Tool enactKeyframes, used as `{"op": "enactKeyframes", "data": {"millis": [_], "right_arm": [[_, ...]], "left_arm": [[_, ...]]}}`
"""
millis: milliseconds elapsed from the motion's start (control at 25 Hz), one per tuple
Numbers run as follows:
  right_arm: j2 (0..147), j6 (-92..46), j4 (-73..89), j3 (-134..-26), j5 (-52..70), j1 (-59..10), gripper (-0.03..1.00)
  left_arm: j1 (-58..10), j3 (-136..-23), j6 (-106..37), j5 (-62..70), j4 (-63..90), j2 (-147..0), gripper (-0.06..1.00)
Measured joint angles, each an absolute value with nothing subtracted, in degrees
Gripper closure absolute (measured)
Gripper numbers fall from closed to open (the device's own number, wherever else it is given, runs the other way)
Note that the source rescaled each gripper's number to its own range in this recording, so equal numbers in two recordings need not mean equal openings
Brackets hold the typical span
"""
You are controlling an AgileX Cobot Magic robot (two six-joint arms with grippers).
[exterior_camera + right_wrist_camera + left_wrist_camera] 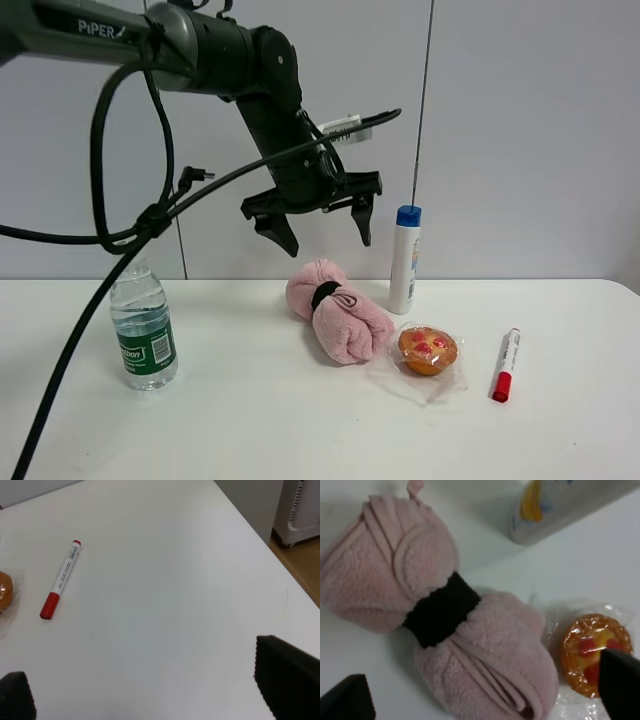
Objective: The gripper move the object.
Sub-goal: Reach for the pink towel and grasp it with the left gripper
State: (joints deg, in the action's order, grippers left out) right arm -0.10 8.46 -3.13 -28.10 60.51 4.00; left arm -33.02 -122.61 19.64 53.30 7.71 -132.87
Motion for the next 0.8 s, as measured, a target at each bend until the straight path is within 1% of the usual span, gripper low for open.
{"op": "enactKeyframes", "data": {"millis": [400, 640, 800], "right_arm": [[-0.1, 8.5, -3.1, -28.1, 60.5, 4.0, -0.03], [-0.1, 8.5, -3.1, -28.1, 60.5, 4.0, -0.03], [-0.1, 8.5, -3.1, -28.1, 60.5, 4.0, -0.03]], "left_arm": [[-32.7, -123.8, 31.3, 49.7, 7.5, -137.5, -0.05], [-32.7, -130.3, 30.4, 49.3, 7.2, -143.3, -0.05], [-32.7, -132.3, 30.4, 48.9, 5.1, -145.9, -0.04]]}}
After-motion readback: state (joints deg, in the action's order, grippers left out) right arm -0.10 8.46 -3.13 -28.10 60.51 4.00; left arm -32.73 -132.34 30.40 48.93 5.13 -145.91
